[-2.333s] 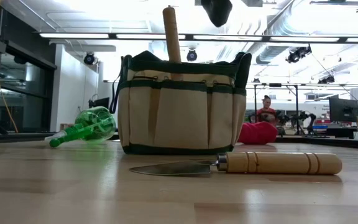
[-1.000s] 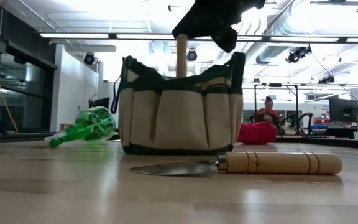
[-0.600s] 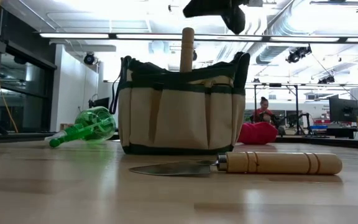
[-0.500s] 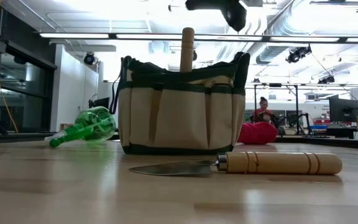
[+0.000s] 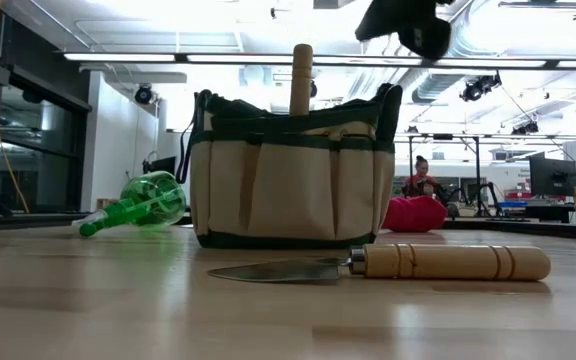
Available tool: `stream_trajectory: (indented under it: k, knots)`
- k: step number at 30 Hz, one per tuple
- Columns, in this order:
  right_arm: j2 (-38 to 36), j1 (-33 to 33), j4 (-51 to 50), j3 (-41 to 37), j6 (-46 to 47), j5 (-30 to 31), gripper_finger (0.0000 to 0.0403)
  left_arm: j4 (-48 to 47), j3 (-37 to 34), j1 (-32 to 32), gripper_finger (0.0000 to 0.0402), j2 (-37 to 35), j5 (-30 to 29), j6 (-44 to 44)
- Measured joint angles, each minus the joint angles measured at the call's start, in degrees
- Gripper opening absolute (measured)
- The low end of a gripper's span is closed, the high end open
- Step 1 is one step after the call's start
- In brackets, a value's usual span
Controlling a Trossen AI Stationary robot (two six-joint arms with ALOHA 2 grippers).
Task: Pick & Place Garden tools in Gardening bag
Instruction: Adjust the gardening bag
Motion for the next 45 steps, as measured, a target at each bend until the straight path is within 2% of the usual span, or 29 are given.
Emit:
stream_trajectory:
  k: [6, 11, 16, 24, 29, 34, 45]
  knots:
    - [0.59, 0.45, -5.70, 0.00, 9.03, -1.22, 0.0085, -0.21, 0.00, 0.01, 0.0170, 0.00, -0.33, 1.05]
    - [0.68, 0.52, -11.51, 0.00, 22.64, 0.19, 0.0156, -1.44, 0.00, 0.01, 0.0170, 0.00, -3.04, 2.93]
    - [0.80, 2.10, -12.23, 0.00, 31.55, 0.44, 0.0193, -3.20, 0.00, 0.02, 0.0170, 0.00, -6.77, 5.12]
    - [5.49, 8.56, -10.58, 0.02, 46.36, 4.59, 0.0193, -8.43, 0.00, 0.02, 0.0170, -0.02, -7.93, 10.21]
    - [9.79, 11.55, -6.12, 0.02, 56.45, 8.34, 0.0192, -11.48, 0.00, 0.02, 0.0170, -0.02, -8.42, 13.87]
    - [13.97, 12.16, -0.28, 0.02, 62.84, 13.74, 0.0192, -12.55, 0.00, 0.04, 0.0170, -0.02, -9.22, 18.98]
    - [19.18, 11.63, 1.70, 0.02, 73.19, 18.08, 0.0192, -12.68, 0.00, 0.04, 0.0170, -0.02, -9.18, 25.54]
